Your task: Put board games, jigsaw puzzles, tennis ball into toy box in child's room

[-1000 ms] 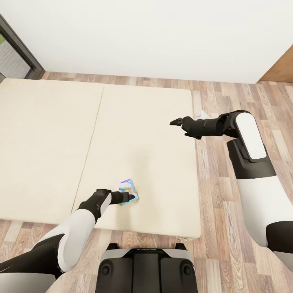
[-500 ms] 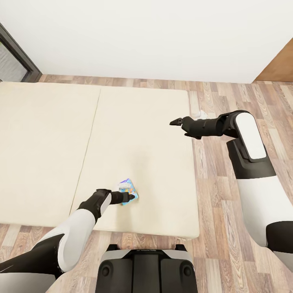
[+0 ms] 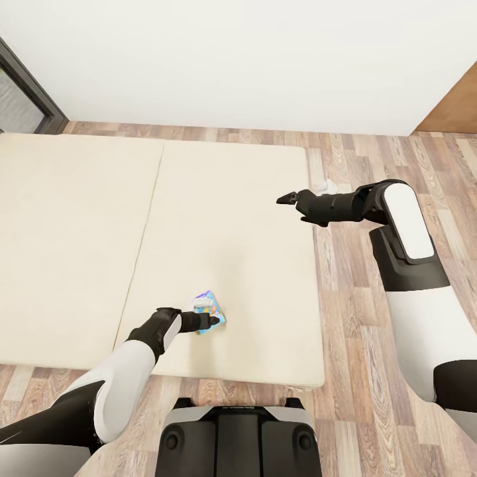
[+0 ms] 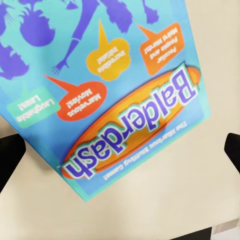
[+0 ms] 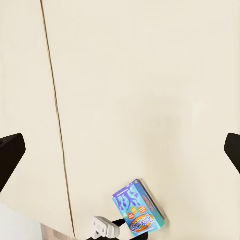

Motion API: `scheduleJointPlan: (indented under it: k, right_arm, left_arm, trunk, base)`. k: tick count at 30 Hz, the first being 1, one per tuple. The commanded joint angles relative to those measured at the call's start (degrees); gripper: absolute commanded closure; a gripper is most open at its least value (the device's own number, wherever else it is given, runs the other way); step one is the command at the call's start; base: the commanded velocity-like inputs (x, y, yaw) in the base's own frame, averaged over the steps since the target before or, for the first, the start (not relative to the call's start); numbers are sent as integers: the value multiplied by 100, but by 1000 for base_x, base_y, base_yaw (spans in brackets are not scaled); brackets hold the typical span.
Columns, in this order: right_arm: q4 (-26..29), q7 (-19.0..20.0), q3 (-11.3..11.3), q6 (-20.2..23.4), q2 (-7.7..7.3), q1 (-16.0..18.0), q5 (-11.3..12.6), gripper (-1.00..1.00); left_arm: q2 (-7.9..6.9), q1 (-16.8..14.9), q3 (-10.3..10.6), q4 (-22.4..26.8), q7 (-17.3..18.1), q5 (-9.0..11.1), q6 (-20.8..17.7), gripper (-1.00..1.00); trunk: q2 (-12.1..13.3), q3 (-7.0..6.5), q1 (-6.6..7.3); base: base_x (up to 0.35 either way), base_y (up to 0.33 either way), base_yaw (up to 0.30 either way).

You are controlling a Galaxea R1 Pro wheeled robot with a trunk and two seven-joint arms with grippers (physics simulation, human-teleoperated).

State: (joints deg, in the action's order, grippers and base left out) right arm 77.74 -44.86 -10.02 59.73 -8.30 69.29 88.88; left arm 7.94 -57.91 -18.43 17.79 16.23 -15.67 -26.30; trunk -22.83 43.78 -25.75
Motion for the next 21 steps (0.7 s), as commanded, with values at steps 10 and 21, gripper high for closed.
scheduleJointPlan:
  k: [10, 21]
  right_arm:
    - [4, -58, -9, 3, 3, 5, 52, -100]
    - [4, -58, -8, 3, 5, 5, 51, -100]
  left_arm:
    - [8, -1, -47, 14, 38, -63, -35, -100]
    - [6, -1, -47, 14, 38, -65, -33, -100]
  trunk:
    - [-9, 2, -3]
    - [-9, -38, -3]
  base:
    - [0, 0, -5]
    - [0, 0, -64]
